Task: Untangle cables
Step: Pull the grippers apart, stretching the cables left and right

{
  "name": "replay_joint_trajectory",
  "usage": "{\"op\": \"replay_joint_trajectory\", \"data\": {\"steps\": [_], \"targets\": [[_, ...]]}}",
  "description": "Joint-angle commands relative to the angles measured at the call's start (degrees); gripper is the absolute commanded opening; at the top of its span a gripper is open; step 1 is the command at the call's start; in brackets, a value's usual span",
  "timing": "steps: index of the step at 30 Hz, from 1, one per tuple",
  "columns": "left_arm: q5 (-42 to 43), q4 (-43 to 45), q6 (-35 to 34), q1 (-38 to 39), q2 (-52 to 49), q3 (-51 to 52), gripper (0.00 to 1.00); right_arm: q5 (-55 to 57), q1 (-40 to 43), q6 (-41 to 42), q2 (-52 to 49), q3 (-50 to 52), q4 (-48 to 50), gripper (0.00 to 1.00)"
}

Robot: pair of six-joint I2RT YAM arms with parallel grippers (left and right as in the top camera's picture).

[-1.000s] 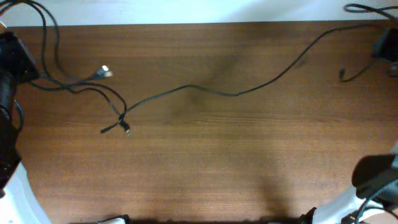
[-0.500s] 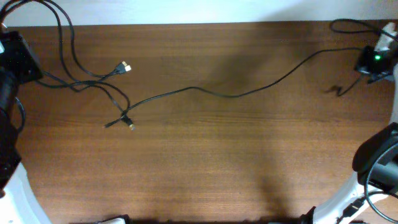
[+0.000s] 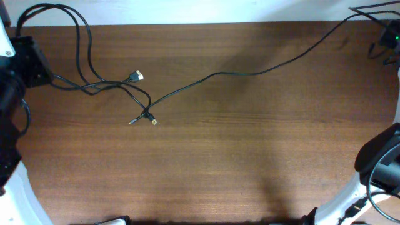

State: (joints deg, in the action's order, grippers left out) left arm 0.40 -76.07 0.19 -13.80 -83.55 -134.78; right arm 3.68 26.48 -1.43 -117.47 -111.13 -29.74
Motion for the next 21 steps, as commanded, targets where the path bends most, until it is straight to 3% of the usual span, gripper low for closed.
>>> {"op": "replay_joint_trajectory", "data": {"steps": [1, 3, 6, 9, 11, 14, 18, 21], "targets": [[-5.5, 1.7, 0.9, -0.2, -0.5, -0.4, 0.02, 4.4, 4.0, 1.7, -2.0, -1.2, -1.2, 0.04], [-12.2, 4.0, 0.9, -0.2, -0.7, -0.4, 0.02, 4.3, 5.9, 2.6, -2.0, -2.3, -4.3, 0.04], [-35.3, 5.7, 0.9, -0.3, -0.7, -0.4, 0.00, 4.2, 8.8, 2.4, -1.7, -3.5, -3.9, 0.04], [-37.2, 6.4, 0.9, -0.2, -0.7, -0.4, 0.00, 3.1, 9.6, 2.3, -2.2, -3.5, 1.7, 0.04], [-42.9, 5.5, 0.9, -0.2, 0.0, -0.4, 0.01, 5.2, 10.4, 2.4, -4.2, -3.5, 7.9, 0.04], [-53.9, 5.8, 0.9, -0.2, 2.4, -0.5, 0.00, 5.9, 12.5, 2.4, -6.1, -3.5, 8.3, 0.04], [-42.9, 6.2, 1.9, -0.2, 3.9, -0.5, 0.00, -1.8, 11.9, 4.6, -6.3, -3.8, 9.2, 0.04], [-32.8, 5.9, -1.1, 0.5, 2.1, -0.5, 0.00, -3.5, 7.8, 5.3, -6.6, -3.8, 10.3, 0.04]]}}
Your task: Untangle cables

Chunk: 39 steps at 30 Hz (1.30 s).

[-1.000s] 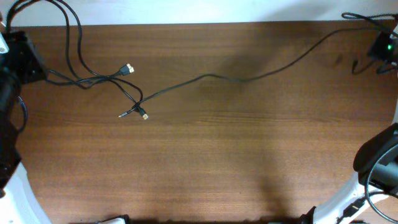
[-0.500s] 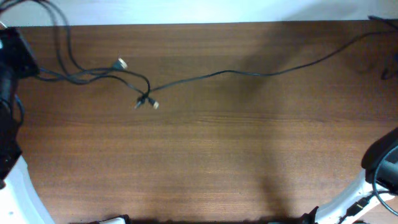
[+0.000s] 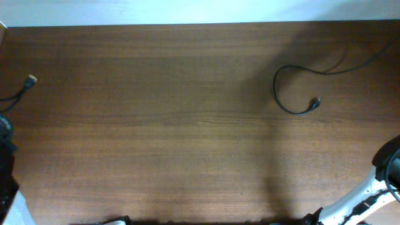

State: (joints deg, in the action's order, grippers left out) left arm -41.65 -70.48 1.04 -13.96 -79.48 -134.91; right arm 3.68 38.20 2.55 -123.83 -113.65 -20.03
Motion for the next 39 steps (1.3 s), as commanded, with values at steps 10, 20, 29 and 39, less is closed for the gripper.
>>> {"op": "replay_joint_trajectory", "data": {"steps": [10, 20, 29, 39], "targets": [[11.2, -3.1, -3.2, 12.5, -2.8, -0.3, 0.00, -7.6, -7.8, 2.1, -4.9, -1.2, -2.6, 0.99], [11.9, -5.0, -5.8, 12.8, -2.8, -0.3, 0.00, -17.0, -14.3, 20.5, 1.3, -19.1, -43.9, 0.99], [11.9, -5.5, -5.7, 12.8, -2.9, -0.3, 0.00, -6.6, -33.5, 8.8, 1.0, -18.1, -57.1, 0.99], [11.9, -8.1, -5.3, 12.8, -2.8, -0.3, 0.00, -1.7, -38.6, 9.9, -3.0, 2.3, -47.1, 0.99]]}}
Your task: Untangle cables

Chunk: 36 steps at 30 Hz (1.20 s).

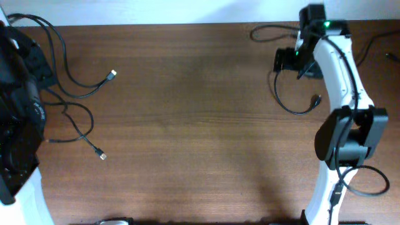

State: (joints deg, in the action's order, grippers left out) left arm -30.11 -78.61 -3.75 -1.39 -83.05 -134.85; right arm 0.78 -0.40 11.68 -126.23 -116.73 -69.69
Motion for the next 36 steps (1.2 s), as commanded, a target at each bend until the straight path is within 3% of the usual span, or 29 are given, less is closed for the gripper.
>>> {"op": "replay_joint_trajectory", "data": {"steps": [1, 9, 13, 14, 15, 16, 22, 24, 27, 28, 30, 33, 36], "targets": [[0.3, 0.1, -0.5, 0.2, 0.7, -0.4, 0.00, 1.2, -0.1, 0.8, -0.6, 7.2, 3.6, 0.99], [0.3, -0.6, -0.5, 0.2, 0.7, -0.4, 0.00, -1.7, -1.8, -15.5, -0.6, 20.7, 13.6, 0.99], [0.3, -0.5, -0.5, 0.2, 0.7, -0.4, 0.00, -2.7, -1.8, -17.5, -0.6, 23.1, 16.8, 1.00], [0.3, -0.5, -0.5, 0.2, 0.7, -0.4, 0.00, -2.7, -1.8, -17.6, -0.6, 23.1, 16.8, 0.93], [0.3, -0.5, -0.5, 0.2, 0.7, -0.4, 0.00, -3.6, -1.8, -19.3, -0.6, 23.1, 16.8, 0.25], [0.3, -0.6, -0.5, 0.2, 0.7, -0.4, 0.00, -4.3, -1.8, -19.9, -0.6, 23.1, 16.6, 0.04], [0.3, -0.5, -0.5, 0.2, 0.7, -0.4, 0.00, -4.6, -1.8, -20.4, 0.9, 18.2, 13.6, 0.04], [0.4, -0.5, -0.5, 0.2, 0.7, -0.4, 0.01, -1.6, -1.8, -17.2, 3.5, 8.3, 8.5, 0.04], [0.4, -0.3, -0.5, 0.2, 0.7, -0.4, 0.01, 11.9, -1.8, -9.2, 5.2, -11.9, 5.0, 0.04], [0.4, -0.3, -0.5, 0.2, 0.7, -0.4, 0.01, 18.1, -1.4, -7.0, 5.2, -20.5, 6.5, 0.04], [0.4, -0.4, -0.5, 0.2, 0.7, -0.4, 0.01, 24.6, -0.1, -6.0, 5.2, -28.0, 11.1, 0.04], [0.4, -0.6, -0.5, 0.2, 0.7, -0.4, 0.02, 28.3, 5.7, 1.7, 5.0, -30.8, 17.6, 0.04], [0.4, -0.6, -0.5, 0.2, 0.7, -0.4, 0.01, 23.6, 12.7, 3.9, 3.1, -30.7, 19.5, 0.04]]}}
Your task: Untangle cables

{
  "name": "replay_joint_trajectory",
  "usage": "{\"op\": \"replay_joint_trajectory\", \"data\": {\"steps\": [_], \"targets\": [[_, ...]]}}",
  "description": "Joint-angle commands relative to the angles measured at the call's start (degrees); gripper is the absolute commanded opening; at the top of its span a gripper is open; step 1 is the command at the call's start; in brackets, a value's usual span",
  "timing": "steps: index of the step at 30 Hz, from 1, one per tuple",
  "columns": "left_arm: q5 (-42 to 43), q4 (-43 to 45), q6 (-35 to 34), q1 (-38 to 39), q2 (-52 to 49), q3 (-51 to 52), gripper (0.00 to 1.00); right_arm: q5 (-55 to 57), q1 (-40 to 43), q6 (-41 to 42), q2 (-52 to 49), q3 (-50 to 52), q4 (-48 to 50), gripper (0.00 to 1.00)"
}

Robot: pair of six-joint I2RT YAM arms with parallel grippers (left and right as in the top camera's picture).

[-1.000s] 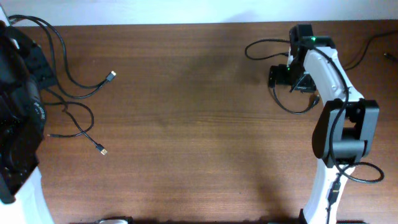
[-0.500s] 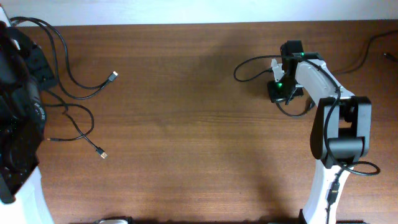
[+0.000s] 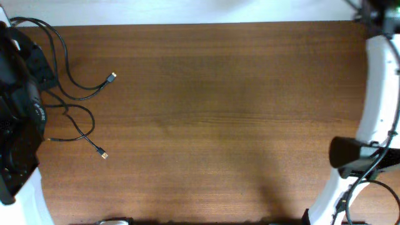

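Two thin black cables lie apart at the table's left side. One curves down from the back left and ends in a silver plug (image 3: 111,77). The other makes a small loop (image 3: 91,122) and ends in a plug (image 3: 103,154) nearer the front. My left arm (image 3: 19,112) is a dark mass along the left edge, with the cables running in under it; its fingers cannot be made out. My right arm (image 3: 378,81) runs up the right edge as a white link. Its gripper is out of frame past the top right corner.
The brown wooden table (image 3: 219,125) fills the view. The right arm's black joint (image 3: 353,152) and base wiring sit at the front right. A short stray cable end (image 3: 50,139) pokes out beside the left arm.
The right arm was stretched over a cable loop at the back right. It now stands along the right edge, and that loop is gone from the table. The left cables have not moved.
First, cables were knotted at left centre, with one long cable running to the back right. Then only a plug at the left edge and a loop at the back right showed. Later two cables lay apart on the left, and now the right loop is gone.
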State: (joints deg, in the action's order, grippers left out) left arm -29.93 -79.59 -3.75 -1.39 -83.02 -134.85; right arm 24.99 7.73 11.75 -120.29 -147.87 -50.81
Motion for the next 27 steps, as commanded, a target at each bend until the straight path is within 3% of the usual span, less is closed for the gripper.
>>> {"op": "replay_joint_trajectory", "data": {"steps": [1, 5, 9, 14, 22, 23, 24, 27], "targets": [[0.2, 0.4, -0.5, 0.2, 0.7, -0.4, 0.01, -2.5, 7.7, 4.8, -3.9, 0.5, 1.2, 0.04], [0.2, 0.4, -0.5, 0.2, 0.7, -0.4, 0.00, -14.3, 18.8, 8.4, -8.6, 0.6, 6.8, 0.04], [0.2, 0.4, -0.5, 0.2, 0.7, -0.4, 0.00, -18.2, 24.1, 12.4, -14.2, 0.6, 12.8, 0.04], [2.4, 0.5, -0.5, 0.2, 0.7, -0.4, 0.01, -18.4, 24.5, 12.4, -23.4, 0.6, 17.7, 0.04], [5.4, 0.6, -0.6, 0.2, 0.7, -0.4, 0.00, -20.3, 23.8, 12.3, -33.6, 0.7, 14.8, 0.04], [6.0, 0.6, -0.5, 0.2, 0.7, -0.4, 0.01, -20.3, 23.8, 12.3, -33.6, 0.7, 14.6, 0.23], [6.7, 0.6, -0.5, 0.2, 0.7, -0.4, 0.01, -20.9, 23.8, 12.3, -33.4, 0.6, 14.6, 0.99], [6.8, 0.4, -0.5, 0.2, 0.7, -0.4, 0.01, -25.0, 23.8, 9.5, -30.4, 0.5, 13.9, 0.99]]}}
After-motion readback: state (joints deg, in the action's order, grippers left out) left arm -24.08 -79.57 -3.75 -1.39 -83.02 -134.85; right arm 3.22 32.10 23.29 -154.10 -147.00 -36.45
